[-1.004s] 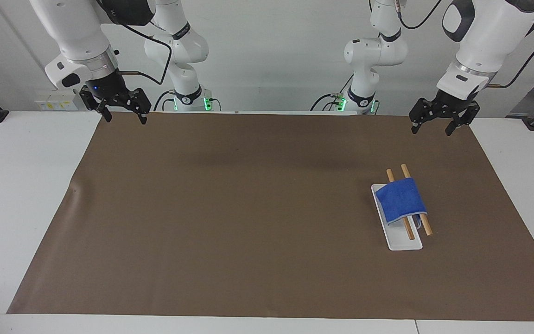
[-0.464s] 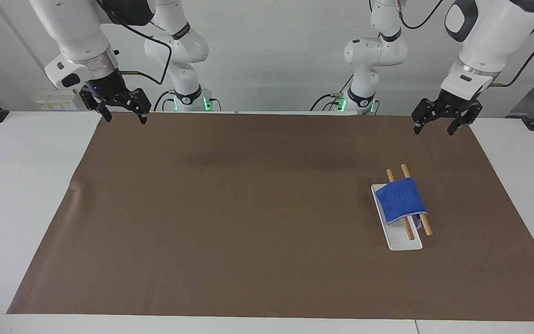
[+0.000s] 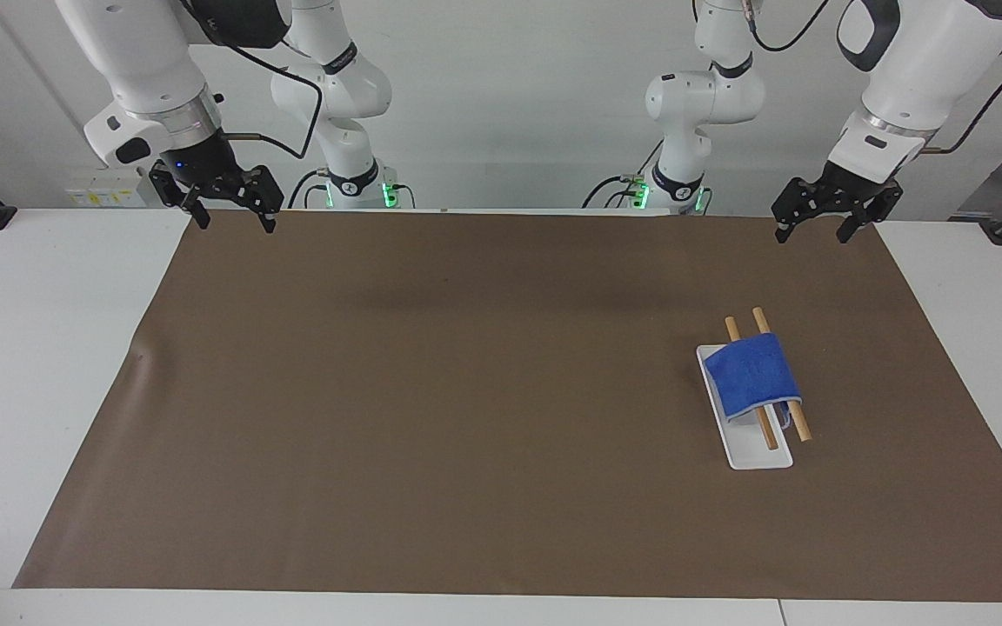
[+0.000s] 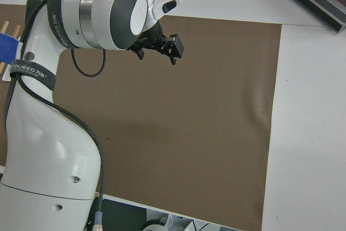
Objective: Right arm passes towel to left arm to hang
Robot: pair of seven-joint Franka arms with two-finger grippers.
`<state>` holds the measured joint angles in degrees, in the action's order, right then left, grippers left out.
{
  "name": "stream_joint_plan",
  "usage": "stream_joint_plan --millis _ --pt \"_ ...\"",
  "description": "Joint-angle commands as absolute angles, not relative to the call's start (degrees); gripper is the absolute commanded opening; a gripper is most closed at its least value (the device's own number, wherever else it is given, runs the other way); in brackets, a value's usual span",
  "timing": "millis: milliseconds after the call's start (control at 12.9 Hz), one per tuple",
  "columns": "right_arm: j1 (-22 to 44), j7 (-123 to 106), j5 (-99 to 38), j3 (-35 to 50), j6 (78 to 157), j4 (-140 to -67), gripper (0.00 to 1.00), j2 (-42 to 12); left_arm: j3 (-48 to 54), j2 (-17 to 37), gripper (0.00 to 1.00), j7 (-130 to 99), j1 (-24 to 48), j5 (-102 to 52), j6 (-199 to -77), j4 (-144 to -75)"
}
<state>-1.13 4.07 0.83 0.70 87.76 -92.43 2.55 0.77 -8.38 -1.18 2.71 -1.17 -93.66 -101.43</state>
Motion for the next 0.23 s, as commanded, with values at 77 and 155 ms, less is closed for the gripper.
stream_joint_plan --millis 77,155 --pt "-1.8 2.5 0.3 0.6 88.2 -93.7 1.0 3.5 0.7 -9.0 1.0 -2.1 3.2 -0.1 -91.5 -100.8" --pt "-1.7 2.5 0.3 0.7 88.2 -93.7 1.0 3.5 0.7 -9.0 1.0 -2.1 3.2 -0.1 -91.5 -100.8"
